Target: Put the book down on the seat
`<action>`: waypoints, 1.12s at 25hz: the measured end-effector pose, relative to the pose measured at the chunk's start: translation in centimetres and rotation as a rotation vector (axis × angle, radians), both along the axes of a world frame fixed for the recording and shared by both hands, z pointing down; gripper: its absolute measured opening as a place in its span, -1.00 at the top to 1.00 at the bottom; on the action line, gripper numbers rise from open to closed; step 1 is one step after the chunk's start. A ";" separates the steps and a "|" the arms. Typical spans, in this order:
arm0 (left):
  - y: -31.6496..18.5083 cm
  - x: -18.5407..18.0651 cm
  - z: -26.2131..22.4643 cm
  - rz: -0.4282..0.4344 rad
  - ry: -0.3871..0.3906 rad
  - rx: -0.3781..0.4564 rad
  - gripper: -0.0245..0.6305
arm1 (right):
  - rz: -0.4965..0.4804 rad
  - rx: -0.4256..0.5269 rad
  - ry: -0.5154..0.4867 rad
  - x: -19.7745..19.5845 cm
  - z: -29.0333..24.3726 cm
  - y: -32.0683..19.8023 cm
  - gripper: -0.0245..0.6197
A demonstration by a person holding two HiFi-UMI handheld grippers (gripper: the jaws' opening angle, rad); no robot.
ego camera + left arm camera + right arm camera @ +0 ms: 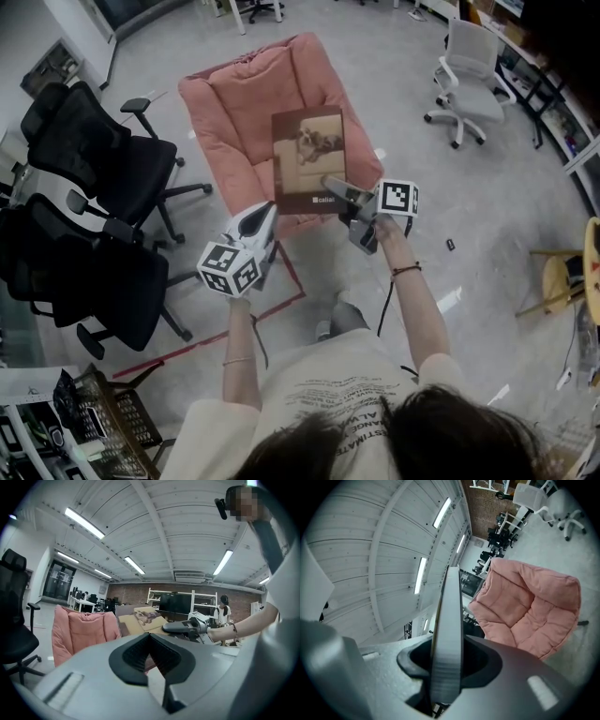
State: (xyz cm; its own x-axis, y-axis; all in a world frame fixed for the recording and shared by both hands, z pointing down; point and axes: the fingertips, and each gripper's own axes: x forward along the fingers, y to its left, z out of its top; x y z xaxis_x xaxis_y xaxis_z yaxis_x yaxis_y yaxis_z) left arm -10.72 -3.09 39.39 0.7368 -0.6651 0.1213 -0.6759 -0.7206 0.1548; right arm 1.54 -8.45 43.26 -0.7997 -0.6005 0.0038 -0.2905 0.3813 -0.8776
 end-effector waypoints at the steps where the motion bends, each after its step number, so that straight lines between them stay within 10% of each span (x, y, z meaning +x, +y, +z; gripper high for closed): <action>1: -0.5 0.1 0.1 -0.004 0.001 -0.003 0.96 | -0.001 -0.001 0.005 0.1 0.1 -0.5 0.47; 28: -18.8 1.5 4.0 -0.219 0.015 -0.125 0.96 | -0.247 -0.141 0.023 0.8 5.7 -19.6 0.47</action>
State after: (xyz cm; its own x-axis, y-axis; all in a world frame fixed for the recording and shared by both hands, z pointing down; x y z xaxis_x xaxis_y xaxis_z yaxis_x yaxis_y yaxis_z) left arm -9.21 -21.87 43.39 0.5793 -0.7895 0.2027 -0.8106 -0.5318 0.2452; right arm 2.29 -28.03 49.00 -0.9205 -0.3793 0.0936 -0.2247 0.3179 -0.9211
